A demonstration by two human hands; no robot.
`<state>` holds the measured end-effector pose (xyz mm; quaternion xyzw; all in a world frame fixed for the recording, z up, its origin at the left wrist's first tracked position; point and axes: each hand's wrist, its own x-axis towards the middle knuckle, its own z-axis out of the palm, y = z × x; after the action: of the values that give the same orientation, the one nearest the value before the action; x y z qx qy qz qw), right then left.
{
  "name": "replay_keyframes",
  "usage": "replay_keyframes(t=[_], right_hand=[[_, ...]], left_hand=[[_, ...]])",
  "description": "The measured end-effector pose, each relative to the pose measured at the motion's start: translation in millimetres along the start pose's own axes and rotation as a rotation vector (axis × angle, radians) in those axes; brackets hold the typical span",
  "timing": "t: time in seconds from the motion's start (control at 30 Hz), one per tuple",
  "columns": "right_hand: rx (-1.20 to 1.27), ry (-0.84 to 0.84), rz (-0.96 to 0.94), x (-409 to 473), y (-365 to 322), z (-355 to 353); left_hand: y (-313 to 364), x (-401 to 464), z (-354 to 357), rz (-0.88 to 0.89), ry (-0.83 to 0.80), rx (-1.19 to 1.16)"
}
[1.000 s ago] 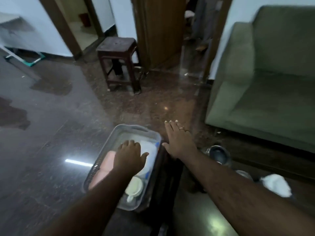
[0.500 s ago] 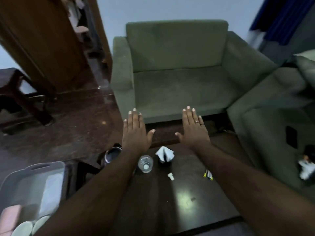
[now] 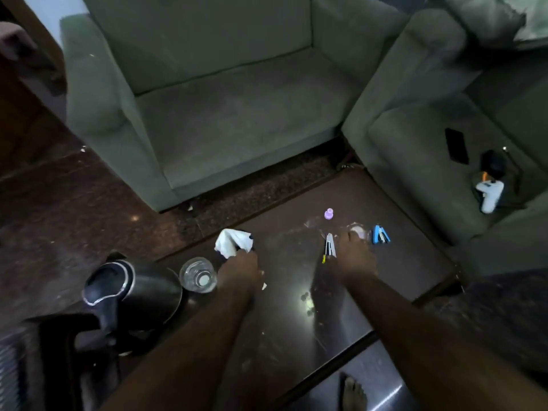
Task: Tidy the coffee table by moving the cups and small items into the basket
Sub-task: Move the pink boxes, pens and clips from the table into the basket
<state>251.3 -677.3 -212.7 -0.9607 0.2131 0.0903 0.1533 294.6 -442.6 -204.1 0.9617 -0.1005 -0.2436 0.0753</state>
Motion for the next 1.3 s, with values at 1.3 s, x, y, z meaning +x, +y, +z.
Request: replay_keyframes(t=[1.3], right_hand=[[0.366, 0.08, 0.422, 130.4, 162.8, 32.1]], left_hand=[[190.5, 187.0, 57.7, -0.03, 0.251, -0.313]])
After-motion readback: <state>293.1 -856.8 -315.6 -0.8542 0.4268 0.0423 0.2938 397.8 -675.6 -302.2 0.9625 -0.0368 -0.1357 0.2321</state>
